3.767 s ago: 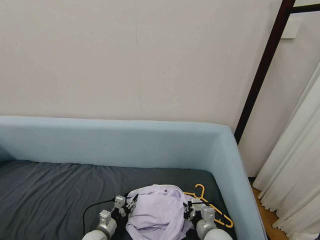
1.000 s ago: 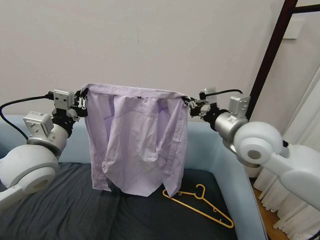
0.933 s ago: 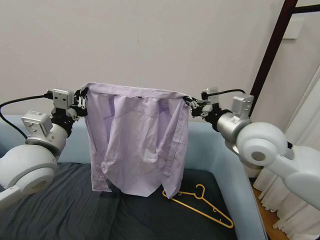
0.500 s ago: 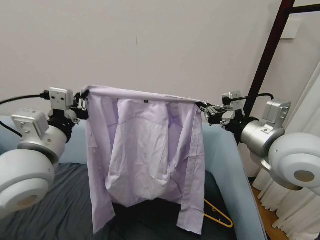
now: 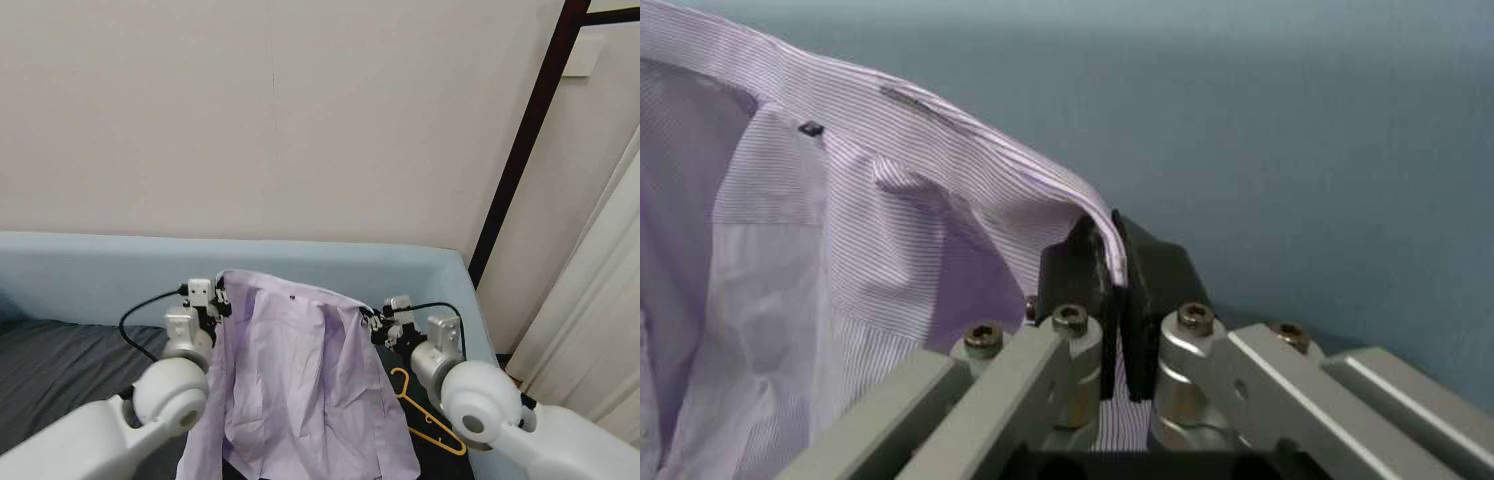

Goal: Pick up the clothes from the sofa and hang them on the clothes hanger.

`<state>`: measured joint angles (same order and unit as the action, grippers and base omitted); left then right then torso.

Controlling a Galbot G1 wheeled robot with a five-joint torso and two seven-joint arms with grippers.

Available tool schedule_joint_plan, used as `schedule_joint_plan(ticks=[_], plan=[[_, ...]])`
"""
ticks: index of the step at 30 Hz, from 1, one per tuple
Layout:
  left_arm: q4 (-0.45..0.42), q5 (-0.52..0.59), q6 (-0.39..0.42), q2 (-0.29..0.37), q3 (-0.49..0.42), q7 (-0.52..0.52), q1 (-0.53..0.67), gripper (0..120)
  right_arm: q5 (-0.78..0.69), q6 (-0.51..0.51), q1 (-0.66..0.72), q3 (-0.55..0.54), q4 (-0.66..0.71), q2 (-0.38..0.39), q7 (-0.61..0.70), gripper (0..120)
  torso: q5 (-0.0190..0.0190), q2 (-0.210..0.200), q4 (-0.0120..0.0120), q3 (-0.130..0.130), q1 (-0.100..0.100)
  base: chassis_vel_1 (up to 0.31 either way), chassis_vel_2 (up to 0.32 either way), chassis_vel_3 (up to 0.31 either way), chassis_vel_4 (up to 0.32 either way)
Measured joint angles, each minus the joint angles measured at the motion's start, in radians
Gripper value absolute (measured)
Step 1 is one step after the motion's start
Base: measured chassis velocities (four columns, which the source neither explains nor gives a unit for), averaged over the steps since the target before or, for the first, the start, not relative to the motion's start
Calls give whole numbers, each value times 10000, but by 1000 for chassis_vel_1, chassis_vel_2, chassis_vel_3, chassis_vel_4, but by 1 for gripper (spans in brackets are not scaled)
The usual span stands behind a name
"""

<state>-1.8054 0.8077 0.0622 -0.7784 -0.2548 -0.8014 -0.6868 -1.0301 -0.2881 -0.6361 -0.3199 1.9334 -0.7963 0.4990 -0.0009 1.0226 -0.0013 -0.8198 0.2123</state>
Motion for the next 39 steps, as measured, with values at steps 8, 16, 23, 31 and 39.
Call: schedule_joint_plan(ticks=[8, 16, 23, 31, 39], plan=[[1313, -1086, -623, -1161, -457, 413, -613, 0, 1769, 646, -833, 278, -2101, -1810, -681, 0, 2, 0, 3, 1, -1, 0, 0, 0, 0], [1547, -1505, -917, -1451, 25, 595, -1452, 0, 2476, 833, -1366, 294, -3088, -2545, -1066, 0, 1, 1, 1, 3, -2, 0, 0, 0, 0], [1555, -1588, -950, -1605, 51, 631, -1501, 0, 2686, 837, -1579, 459, -3125, -2410, -1109, 17, 1, 1, 1, 3, -2, 0, 0, 0, 0], [1752, -1838, -994, -1995, 72, 704, -1440, 0, 3078, 1126, -2533, 1186, -2287, -1447, -1587, 47, 2, 1, 0, 3, -3, 0, 0, 0, 0], [1652, -1995, -1060, -1958, -74, 774, -1576, 0, 3050, 1098, -3394, 2367, -2053, -503, -2383, 75, 3, 1, 0, 3, -2, 0, 0, 0, 0]])
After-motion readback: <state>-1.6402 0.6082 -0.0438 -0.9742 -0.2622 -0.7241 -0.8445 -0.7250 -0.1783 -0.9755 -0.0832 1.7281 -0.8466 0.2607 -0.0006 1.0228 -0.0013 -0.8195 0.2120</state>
